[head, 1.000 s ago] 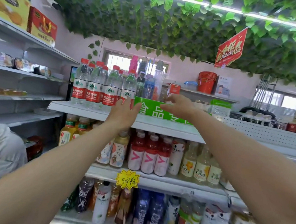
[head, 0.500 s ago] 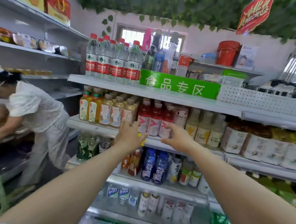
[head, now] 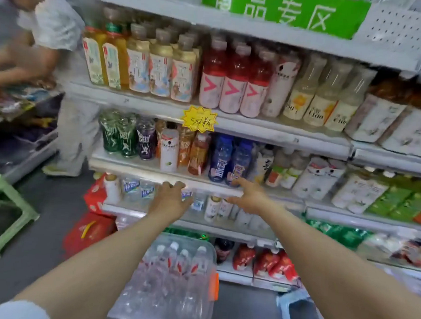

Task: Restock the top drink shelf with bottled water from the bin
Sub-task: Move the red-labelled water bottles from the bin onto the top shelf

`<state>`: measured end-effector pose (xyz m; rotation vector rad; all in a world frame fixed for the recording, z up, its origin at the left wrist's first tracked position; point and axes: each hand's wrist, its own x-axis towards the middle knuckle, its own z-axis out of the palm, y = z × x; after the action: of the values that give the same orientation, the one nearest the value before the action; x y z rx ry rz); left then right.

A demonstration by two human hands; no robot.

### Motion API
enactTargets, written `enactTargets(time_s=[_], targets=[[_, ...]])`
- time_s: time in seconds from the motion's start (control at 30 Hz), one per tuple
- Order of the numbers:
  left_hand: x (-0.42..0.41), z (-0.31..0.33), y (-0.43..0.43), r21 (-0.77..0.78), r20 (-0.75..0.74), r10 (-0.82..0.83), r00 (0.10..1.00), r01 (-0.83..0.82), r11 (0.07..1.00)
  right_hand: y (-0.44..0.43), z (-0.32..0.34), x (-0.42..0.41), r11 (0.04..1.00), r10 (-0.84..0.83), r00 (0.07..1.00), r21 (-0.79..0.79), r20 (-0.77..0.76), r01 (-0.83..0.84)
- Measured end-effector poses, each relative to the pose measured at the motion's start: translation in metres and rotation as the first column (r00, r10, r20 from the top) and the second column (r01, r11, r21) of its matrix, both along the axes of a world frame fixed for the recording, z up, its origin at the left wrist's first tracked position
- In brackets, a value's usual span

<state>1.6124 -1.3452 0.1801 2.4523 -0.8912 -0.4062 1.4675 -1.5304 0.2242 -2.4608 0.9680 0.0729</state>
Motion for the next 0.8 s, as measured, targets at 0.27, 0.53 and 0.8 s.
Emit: enactTargets(time_s=[0.27, 0.53, 0.8], targets=[[0.023, -0.142, 0.035, 0.194, -0.227, -0.041, 0.973, 0.087, 0.977, 0.019, -0.139, 0.008, 0.958, -0.092, 0.983, 0.255, -0.158, 0.130], [0.012, -0.258, 0.073, 0.364, -0.322, 0.000, 0.947, 0.123, 0.923, 0.044, -0.245, 0.015, 0.830, -0.170, 0.932, 0.462, -0.321, 0.311], [-0.028, -0.281, 0.087, 0.154, -0.398, 0.125, 0.909, -0.068, 0.986, 0.017, -0.289, 0.047, 0.779, -0.188, 0.886, 0.485, -0.424, 0.398]])
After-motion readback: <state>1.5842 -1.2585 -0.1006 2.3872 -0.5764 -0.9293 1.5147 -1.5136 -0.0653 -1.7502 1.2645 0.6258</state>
